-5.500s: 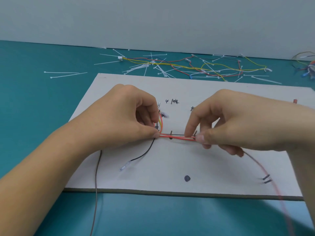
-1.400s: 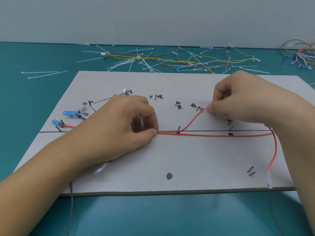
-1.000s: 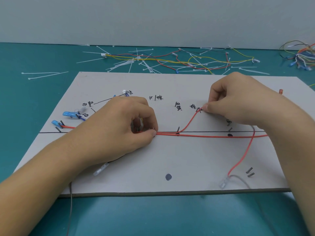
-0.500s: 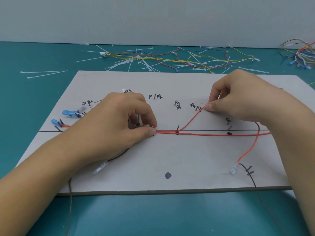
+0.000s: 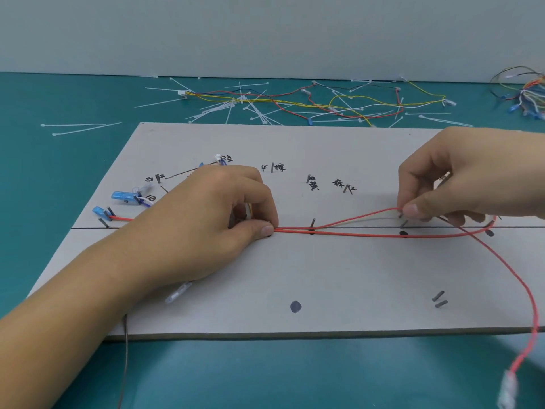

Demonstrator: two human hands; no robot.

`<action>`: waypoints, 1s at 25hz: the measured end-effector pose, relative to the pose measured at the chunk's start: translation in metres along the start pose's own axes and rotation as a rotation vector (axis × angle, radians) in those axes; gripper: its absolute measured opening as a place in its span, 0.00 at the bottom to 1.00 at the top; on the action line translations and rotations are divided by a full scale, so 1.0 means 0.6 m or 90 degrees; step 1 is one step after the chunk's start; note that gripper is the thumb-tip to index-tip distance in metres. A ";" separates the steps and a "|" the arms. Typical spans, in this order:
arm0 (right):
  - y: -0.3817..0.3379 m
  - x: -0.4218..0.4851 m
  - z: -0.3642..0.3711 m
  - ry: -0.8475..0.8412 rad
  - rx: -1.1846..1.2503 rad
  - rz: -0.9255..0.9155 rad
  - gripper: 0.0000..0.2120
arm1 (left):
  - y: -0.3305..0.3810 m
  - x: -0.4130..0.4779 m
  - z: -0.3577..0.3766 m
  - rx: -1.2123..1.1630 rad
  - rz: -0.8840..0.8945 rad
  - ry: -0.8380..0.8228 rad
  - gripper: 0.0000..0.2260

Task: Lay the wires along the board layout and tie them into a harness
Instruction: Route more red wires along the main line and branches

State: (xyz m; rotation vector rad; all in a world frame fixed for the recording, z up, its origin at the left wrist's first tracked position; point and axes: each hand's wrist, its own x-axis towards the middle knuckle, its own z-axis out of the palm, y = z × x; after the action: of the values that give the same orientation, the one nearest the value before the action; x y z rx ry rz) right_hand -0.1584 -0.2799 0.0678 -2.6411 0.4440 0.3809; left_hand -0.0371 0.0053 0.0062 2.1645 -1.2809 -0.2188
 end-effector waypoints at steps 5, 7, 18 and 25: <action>0.007 0.004 0.002 -0.039 0.001 0.004 0.06 | -0.002 0.000 0.000 -0.002 0.003 0.003 0.07; 0.008 0.000 -0.002 -0.050 0.010 0.008 0.06 | -0.002 0.001 0.000 -0.005 0.003 0.004 0.07; -0.012 0.000 0.012 -0.042 -0.048 0.065 0.06 | -0.007 0.002 0.001 -0.007 0.011 0.002 0.07; -0.016 -0.003 0.012 -0.026 -0.095 0.063 0.05 | -0.018 -0.001 -0.028 -0.010 -0.029 0.054 0.11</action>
State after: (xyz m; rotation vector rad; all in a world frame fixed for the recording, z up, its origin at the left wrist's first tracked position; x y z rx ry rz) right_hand -0.1581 -0.2678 0.0658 -2.7565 0.5545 0.5168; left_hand -0.0224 0.0167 0.0134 2.1679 -1.1800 -0.1539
